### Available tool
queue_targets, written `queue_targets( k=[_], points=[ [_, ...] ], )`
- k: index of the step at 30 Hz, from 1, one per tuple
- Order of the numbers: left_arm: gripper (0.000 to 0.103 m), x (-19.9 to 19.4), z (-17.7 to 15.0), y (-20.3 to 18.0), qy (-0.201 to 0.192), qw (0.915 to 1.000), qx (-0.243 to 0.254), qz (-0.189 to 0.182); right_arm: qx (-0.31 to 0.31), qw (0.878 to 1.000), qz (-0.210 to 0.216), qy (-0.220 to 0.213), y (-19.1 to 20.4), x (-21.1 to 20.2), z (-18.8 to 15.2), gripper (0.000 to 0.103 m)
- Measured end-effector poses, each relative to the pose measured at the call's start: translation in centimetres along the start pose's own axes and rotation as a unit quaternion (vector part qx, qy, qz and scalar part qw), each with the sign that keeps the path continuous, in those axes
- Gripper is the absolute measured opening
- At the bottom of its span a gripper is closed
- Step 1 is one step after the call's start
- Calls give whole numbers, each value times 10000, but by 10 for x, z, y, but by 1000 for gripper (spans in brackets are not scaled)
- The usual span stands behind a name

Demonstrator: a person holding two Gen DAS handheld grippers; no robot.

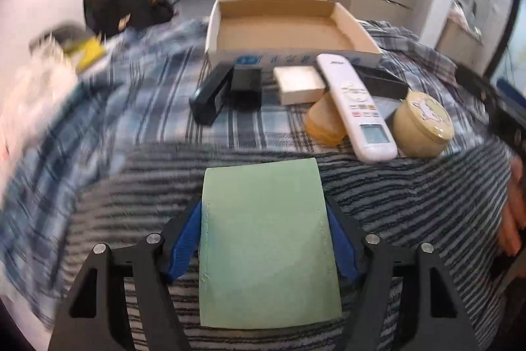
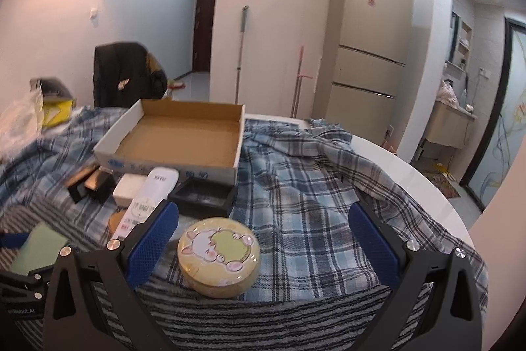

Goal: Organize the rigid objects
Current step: 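Lift the green pad with the left tool while the right tool grasps the cream tin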

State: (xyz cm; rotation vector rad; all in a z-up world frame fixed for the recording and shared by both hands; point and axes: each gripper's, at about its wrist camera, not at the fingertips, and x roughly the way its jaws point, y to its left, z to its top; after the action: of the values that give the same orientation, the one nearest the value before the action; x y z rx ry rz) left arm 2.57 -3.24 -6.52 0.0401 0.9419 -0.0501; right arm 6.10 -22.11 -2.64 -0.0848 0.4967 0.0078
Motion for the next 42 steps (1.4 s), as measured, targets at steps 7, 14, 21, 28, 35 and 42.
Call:
queue_targets(
  k=[7,14,21,28,35,42],
  points=[
    [72,-44,23,5,-1207,9925,175,-33,456,9974,532,174,-14,6,4,103],
    [72,-80,51,-2,-2545,9658,409,282,-269,9872,1039,1180,19,37,-12,100],
    [72,-82,51,-8,-2907,9560,313,231,-150,9764,1041,1884,16,67,-24,84],
    [72,-74,40,-6,-2932,9551,71,423,-342,9729,1096,2008,22,66,-28,73],
    [72,-71,32,26,-2556,9650,-318,499,-429,9768,880,1903,22,62,-23,73],
    [72,-90,36,43,-2852,9545,-361,788,-318,9885,595,1355,11,33,5,73]
  ],
)
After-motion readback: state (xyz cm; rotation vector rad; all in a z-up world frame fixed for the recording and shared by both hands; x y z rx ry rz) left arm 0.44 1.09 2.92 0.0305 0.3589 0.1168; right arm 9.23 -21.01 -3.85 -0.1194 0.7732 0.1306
